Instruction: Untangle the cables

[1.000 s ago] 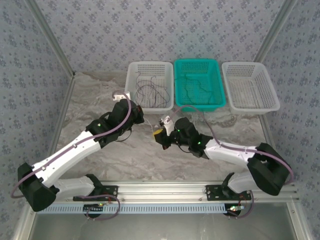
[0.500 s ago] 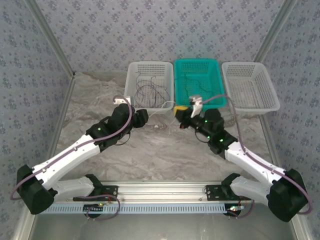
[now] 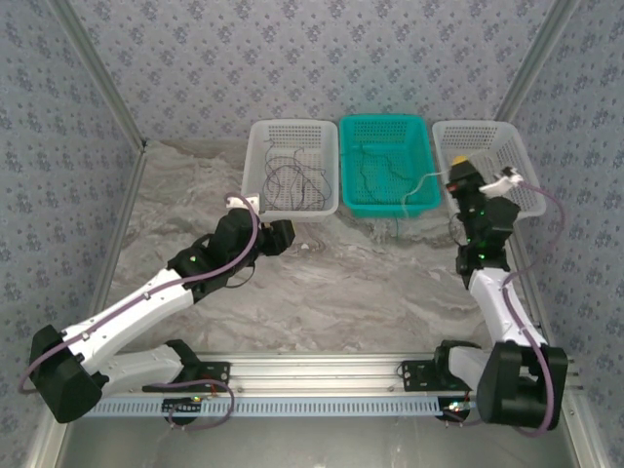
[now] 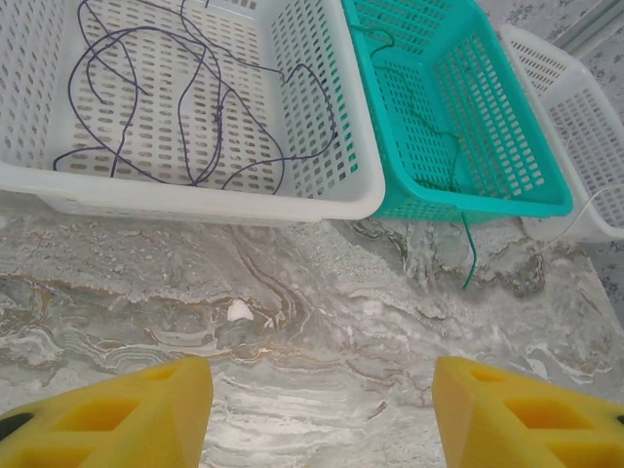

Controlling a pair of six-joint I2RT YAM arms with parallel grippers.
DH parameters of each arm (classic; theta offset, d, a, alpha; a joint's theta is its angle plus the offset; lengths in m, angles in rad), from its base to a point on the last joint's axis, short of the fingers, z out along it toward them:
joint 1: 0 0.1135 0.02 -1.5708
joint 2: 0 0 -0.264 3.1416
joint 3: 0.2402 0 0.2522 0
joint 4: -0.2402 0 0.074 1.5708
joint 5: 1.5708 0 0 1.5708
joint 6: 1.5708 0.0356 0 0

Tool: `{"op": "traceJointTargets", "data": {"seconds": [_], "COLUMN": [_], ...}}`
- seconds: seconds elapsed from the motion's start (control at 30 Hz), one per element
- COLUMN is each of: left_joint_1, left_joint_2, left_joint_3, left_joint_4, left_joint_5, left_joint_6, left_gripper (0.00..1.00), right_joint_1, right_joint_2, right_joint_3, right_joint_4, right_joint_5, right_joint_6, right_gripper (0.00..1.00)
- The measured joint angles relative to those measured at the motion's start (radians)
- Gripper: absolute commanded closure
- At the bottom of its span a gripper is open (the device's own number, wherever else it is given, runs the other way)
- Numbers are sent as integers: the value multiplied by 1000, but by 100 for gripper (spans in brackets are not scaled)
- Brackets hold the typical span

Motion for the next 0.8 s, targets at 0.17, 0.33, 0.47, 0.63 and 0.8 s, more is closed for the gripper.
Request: {"op": "traceJointTargets", "data": {"seconds": [0.17,0.33,0.47,0.63,0.8], "left_joint_1": [0,-1,-1,-1,-1], "left_joint_2": [2,14,21,24,49], "left_joint_3": [0,0,0,0,0], "left_joint_4": [10,20,26,37,61], "left_joint_5": [11,19,29,30,38], "left_joint_6": [0,0,0,0,-1], "left_gripper": [38,38,37,37,37], "right_joint_1": [-194,-267,-295,-309,-318], "right_joint_2": [231,495,595,623,624], "right_joint_3": [21,136,220,302,312], "right_joint_4": [225,416,476,541,578], "right_joint_5": [-46,-90,-114,-154,-216], "right_joint_6": [257,464,510,487,444], "right_gripper": [100,100,100,100,100]}}
